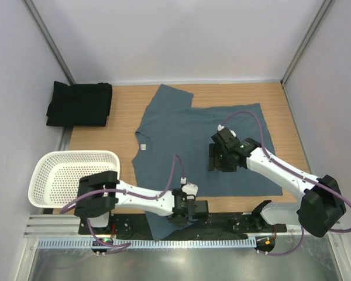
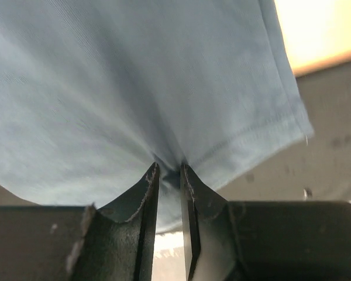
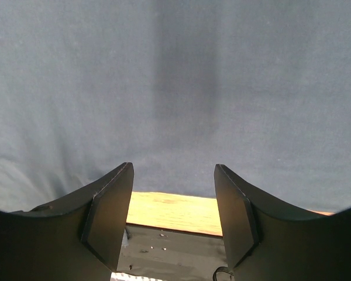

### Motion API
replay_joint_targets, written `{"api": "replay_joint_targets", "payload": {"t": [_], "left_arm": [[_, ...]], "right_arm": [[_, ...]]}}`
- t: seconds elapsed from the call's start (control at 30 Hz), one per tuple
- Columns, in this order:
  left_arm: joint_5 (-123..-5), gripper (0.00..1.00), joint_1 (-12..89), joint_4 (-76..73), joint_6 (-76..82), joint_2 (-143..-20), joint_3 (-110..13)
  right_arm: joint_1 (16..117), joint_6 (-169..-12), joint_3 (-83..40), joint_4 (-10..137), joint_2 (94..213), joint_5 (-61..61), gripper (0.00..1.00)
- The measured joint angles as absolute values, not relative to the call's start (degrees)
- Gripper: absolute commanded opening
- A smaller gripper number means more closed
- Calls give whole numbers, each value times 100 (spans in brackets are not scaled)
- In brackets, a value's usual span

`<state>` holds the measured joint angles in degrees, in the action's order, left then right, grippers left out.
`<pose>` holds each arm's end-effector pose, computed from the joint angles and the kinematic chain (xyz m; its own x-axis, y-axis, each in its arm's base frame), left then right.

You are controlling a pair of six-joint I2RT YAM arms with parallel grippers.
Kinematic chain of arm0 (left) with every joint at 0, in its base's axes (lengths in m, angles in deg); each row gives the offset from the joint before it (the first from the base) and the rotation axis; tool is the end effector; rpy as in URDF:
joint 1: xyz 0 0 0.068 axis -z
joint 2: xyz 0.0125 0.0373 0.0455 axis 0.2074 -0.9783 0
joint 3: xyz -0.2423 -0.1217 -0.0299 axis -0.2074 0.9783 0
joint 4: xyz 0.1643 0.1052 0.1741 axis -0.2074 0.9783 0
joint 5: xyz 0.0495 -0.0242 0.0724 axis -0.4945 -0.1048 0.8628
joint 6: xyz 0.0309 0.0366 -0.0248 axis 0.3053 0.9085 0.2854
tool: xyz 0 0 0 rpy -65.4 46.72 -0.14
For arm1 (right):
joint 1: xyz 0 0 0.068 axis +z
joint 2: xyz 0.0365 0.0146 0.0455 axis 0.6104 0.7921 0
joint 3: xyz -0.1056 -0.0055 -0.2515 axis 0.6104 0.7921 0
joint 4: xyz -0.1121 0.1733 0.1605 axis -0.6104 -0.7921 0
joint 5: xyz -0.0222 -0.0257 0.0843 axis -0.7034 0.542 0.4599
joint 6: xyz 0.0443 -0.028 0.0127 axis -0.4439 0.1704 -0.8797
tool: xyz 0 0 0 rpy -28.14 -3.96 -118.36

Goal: Fold and stack the t-shirts
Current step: Flatten the tshirt out

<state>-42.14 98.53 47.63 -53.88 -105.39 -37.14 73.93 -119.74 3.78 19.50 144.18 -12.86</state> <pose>0.0262 -0.2976 0.1609 -0.9248 0.2911 -0.2451 0.2974 0.9547 0.0118 0.1894 0.1353 0.2317 -0.9245 0.0489 -0.3779 -0.0200 0.9841 0.1764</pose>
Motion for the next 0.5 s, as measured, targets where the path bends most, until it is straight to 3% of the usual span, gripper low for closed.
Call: {"api": "replay_joint_targets", "payload": {"t": [0.5], "left_arm": [[-4290, 24, 10426, 5316, -5980, -10259, -3764]], "right_arm": [[7393, -11956, 481, 2029, 14475, -1467, 68]]}}
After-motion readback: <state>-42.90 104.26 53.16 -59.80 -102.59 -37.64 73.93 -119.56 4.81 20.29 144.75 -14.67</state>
